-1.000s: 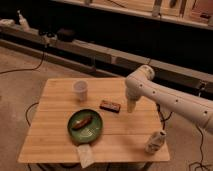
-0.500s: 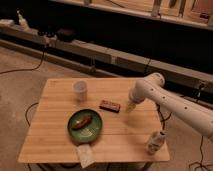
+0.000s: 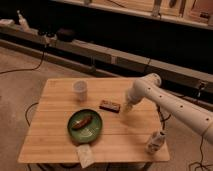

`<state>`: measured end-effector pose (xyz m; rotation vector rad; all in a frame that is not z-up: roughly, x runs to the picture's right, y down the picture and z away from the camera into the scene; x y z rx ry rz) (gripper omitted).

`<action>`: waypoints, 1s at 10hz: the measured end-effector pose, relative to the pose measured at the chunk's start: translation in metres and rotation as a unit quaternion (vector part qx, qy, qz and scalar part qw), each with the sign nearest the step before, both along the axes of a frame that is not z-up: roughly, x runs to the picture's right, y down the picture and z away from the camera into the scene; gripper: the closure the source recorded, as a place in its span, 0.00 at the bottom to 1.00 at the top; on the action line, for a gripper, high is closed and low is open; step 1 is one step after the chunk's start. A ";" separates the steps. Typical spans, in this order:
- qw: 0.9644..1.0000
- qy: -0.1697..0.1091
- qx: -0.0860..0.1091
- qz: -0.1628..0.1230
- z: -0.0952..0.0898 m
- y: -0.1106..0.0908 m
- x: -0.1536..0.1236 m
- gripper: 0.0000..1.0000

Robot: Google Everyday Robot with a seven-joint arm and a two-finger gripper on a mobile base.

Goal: Place the eraser in the ceramic cup

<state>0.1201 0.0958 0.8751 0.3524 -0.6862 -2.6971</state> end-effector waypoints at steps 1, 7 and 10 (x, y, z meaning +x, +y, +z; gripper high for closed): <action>1.000 -0.019 -0.010 -0.001 0.006 0.002 -0.010 0.20; 0.998 -0.042 -0.042 -0.006 0.052 -0.004 -0.023 0.20; 0.998 -0.041 -0.037 -0.018 0.068 -0.002 -0.030 0.30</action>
